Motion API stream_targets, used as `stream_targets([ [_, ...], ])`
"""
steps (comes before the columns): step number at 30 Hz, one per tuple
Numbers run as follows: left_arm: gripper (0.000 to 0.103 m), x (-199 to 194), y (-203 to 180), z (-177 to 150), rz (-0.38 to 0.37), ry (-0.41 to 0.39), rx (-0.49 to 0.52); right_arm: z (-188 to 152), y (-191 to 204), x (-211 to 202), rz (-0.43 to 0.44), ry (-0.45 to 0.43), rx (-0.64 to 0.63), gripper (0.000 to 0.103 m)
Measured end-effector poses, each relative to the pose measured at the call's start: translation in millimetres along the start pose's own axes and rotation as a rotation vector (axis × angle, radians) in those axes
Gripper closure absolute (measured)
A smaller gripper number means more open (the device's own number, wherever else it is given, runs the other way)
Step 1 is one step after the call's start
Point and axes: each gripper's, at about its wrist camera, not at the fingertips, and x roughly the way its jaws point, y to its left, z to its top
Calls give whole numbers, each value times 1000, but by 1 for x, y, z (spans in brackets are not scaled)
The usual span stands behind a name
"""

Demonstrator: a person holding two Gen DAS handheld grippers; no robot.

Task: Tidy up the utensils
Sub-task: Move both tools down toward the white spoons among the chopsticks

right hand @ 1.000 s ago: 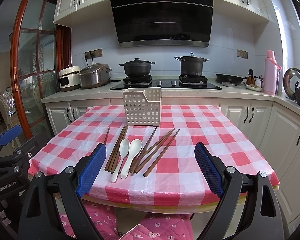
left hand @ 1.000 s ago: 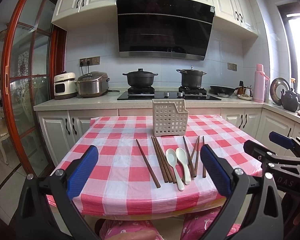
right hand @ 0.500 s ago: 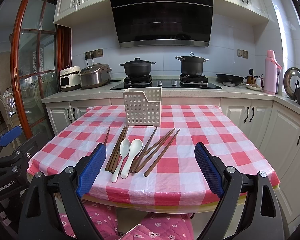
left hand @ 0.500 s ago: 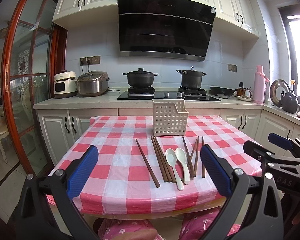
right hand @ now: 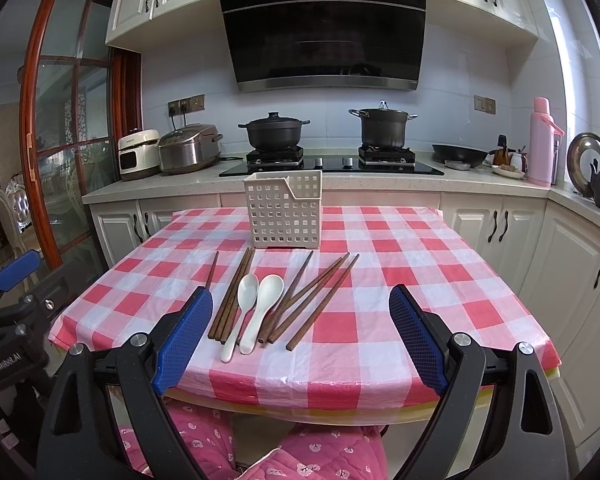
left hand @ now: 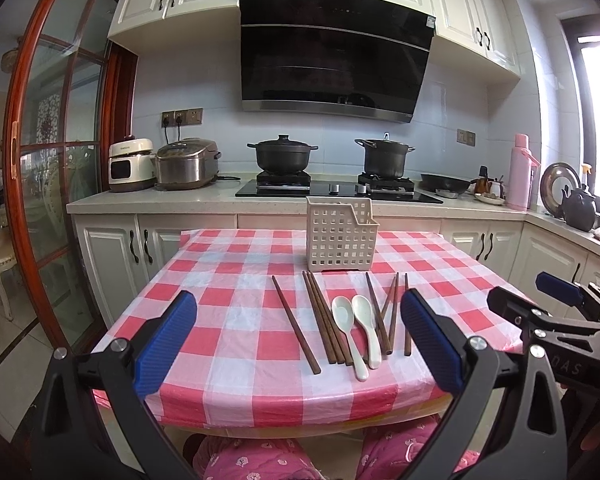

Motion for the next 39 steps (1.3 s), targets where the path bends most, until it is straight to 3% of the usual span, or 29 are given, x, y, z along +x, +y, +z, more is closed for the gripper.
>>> stream_targets([
  [4, 5, 17, 2, 1, -5, 46, 14, 3, -7, 12, -2, -14, -2, 19],
  [8, 5, 60, 5, 2, -81, 97, 30, 13, -22, 52, -38, -18, -2, 19],
  [12, 5, 119, 7, 0, -44, 181, 64, 21, -39, 104, -65, 60, 48, 19],
  [16, 5, 164, 14, 6, -5, 231, 25, 27, -49, 137, -57, 115, 91, 19],
  [21, 5, 199, 20, 11, 10, 271, 12, 28, -55, 157, -65, 141, 113, 19],
  [29, 5, 235, 27, -6, 3, 398, 16, 6, -41, 193, -24, 279, 85, 19],
  [34, 5, 243, 31, -10, -14, 406, 16, 8, -20, 211, 45, 330, 39, 29],
  [39, 9, 247, 42, -6, 31, 366, 20, 8, 1, 230, 97, 401, 25, 48],
])
